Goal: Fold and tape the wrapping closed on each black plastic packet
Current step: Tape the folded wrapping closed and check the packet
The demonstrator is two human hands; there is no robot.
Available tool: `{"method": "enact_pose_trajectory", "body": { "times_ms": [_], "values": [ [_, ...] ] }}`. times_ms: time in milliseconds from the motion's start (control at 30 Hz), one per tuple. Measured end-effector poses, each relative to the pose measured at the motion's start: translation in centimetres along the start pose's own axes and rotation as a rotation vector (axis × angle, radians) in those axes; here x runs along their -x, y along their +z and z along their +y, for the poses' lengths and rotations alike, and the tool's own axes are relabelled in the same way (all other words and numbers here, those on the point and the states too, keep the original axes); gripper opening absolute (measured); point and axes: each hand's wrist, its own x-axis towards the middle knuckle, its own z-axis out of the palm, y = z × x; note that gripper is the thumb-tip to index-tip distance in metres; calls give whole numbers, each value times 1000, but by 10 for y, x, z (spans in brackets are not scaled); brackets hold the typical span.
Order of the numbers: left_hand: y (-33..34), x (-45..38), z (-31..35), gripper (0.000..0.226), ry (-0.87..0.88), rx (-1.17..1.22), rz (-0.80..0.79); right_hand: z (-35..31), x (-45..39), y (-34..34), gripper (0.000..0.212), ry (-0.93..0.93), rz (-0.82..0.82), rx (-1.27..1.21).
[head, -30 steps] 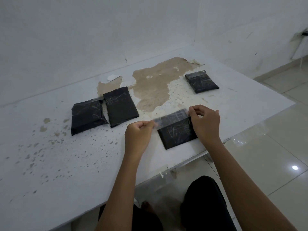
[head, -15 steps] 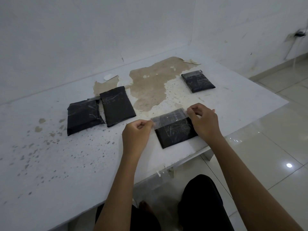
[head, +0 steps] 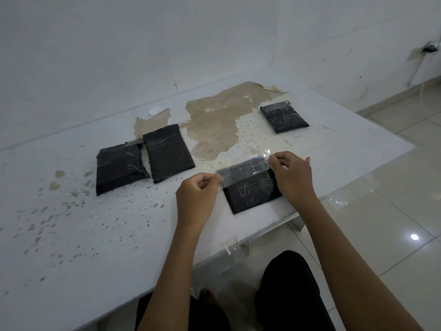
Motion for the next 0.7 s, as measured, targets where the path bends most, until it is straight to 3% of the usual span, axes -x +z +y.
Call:
{"method": "enact_pose_trajectory", "body": {
  "times_ms": [367,700],
  "values": [
    [-5,-3,3,21,-87,32,-72,-1,3,2,14,-53,7,7],
    [-3,-1,1,17,-28,-12,-39,0,2,1,14,-30,-3,-21]
  ]
}}
